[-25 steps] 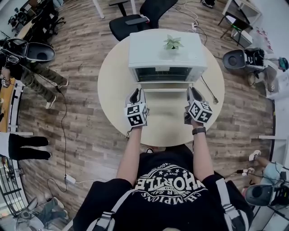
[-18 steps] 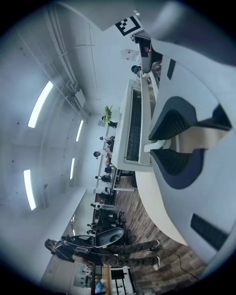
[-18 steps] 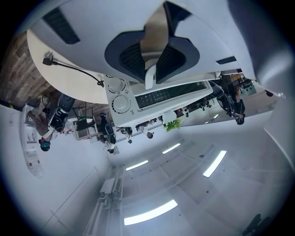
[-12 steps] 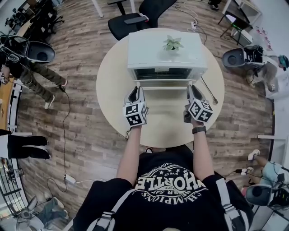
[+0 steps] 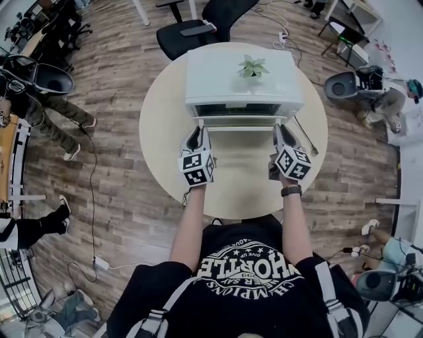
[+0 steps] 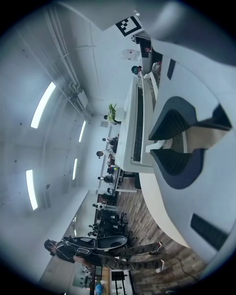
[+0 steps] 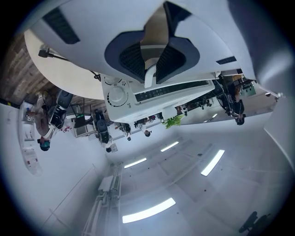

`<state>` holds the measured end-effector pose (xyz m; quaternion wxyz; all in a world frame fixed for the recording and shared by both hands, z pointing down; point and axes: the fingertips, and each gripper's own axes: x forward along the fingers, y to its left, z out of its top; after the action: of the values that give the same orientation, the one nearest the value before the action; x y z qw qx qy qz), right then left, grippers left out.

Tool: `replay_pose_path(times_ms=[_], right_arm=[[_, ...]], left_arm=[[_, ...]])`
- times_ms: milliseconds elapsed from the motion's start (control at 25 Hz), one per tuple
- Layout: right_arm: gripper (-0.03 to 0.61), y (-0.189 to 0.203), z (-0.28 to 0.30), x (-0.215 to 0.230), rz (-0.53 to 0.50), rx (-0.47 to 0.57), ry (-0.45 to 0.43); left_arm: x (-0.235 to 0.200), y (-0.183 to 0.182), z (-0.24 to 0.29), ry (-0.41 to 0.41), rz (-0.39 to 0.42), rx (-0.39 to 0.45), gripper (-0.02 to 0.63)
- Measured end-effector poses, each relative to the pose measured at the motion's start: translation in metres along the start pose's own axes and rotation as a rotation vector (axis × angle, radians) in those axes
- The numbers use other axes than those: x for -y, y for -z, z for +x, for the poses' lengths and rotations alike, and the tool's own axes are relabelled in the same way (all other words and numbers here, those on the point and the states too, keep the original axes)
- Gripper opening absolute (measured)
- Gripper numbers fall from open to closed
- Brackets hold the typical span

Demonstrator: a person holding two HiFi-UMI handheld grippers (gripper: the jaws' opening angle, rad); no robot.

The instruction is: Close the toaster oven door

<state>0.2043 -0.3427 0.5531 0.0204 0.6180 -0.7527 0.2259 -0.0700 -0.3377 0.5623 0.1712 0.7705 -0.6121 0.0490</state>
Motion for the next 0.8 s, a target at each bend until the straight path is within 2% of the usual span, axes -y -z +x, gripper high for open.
replay_pose_path(times_ms=[800], right_arm=[[0.097, -0.021, 0.021, -0.003, 0.012, 0.046, 0.013]], left_arm=[[-0.007, -0.022, 0.020, 0.005, -0.012, 0.020, 0.077]])
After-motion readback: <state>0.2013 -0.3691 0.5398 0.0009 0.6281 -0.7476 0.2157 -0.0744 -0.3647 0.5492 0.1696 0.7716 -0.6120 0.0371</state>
